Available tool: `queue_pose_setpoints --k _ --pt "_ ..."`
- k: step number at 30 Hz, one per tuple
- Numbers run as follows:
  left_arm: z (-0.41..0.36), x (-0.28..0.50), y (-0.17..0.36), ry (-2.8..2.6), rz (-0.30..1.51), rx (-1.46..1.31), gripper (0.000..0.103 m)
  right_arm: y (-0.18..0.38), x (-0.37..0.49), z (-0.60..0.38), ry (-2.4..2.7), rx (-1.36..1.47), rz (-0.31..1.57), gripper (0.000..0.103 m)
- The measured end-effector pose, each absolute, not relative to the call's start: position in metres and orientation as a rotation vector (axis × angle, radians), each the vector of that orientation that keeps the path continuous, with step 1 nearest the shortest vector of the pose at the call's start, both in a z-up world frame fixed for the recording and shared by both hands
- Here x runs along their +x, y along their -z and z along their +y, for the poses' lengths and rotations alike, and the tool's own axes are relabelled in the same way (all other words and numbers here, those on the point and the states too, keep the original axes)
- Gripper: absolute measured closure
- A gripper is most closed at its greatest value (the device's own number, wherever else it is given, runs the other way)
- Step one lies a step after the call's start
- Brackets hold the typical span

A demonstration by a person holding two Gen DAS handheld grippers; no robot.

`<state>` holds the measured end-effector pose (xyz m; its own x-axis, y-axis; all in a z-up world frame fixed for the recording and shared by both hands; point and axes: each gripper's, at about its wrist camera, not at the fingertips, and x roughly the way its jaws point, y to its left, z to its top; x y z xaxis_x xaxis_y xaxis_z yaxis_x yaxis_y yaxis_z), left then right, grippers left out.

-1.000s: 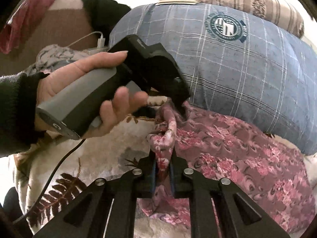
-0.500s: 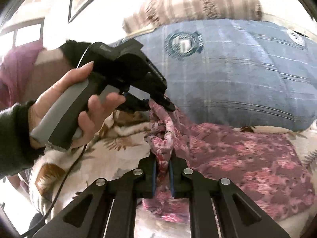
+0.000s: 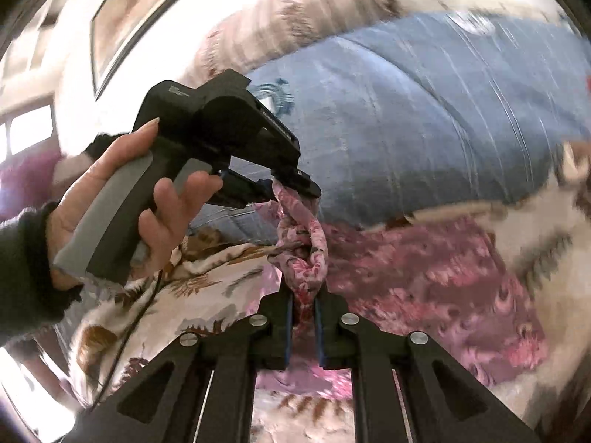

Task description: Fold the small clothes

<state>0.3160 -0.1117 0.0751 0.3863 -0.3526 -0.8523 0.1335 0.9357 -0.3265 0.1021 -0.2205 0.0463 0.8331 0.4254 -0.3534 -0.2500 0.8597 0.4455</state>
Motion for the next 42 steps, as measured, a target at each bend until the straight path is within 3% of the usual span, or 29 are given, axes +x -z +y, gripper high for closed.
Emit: queue_pose_setpoints --k 16,19,21,26,28,30,32,34,36,42 --pt "-0.230 0.343 -0.001 0.386 1.266 -0.019 0.091 0.009 0.114 -0.332 -0.191 0.826 0.597 0.095" --pt "-0.235 0.345 -0.001 0.401 1.257 -0.040 0.082 0.023 0.118 -0.342 -0.177 0.914 0.643 0.095" --pt "-0.236 0.346 -0.003 0.415 1.267 -0.065 0.069 0.034 0.123 -0.346 -0.164 0.969 0.685 0.095" --pt "-0.216 0.347 -0.027 0.464 1.256 -0.223 0.065 0.037 0.122 -0.343 -0.134 0.980 0.707 0.092" --pt "-0.197 0.345 -0.042 0.475 1.211 -0.285 0.057 0.031 0.118 -0.342 -0.110 0.965 0.723 0.086" --pt "-0.169 0.341 -0.056 0.449 1.153 -0.302 0.042 0.015 0.104 -0.346 -0.059 0.958 0.678 0.083" --pt "-0.137 0.337 -0.060 0.397 1.119 -0.300 0.041 -0.012 0.088 -0.352 0.007 0.903 0.533 0.073" --pt "-0.106 0.336 -0.053 0.354 1.119 -0.334 0.041 -0.038 0.089 -0.360 0.054 0.862 0.418 0.048" --pt "-0.079 0.338 -0.036 0.312 1.146 -0.392 0.041 -0.048 0.119 -0.364 0.001 0.860 0.441 0.037" --pt "-0.044 0.334 -0.006 0.289 1.207 -0.488 0.041 -0.010 0.239 -0.346 -0.113 0.777 0.736 0.038"
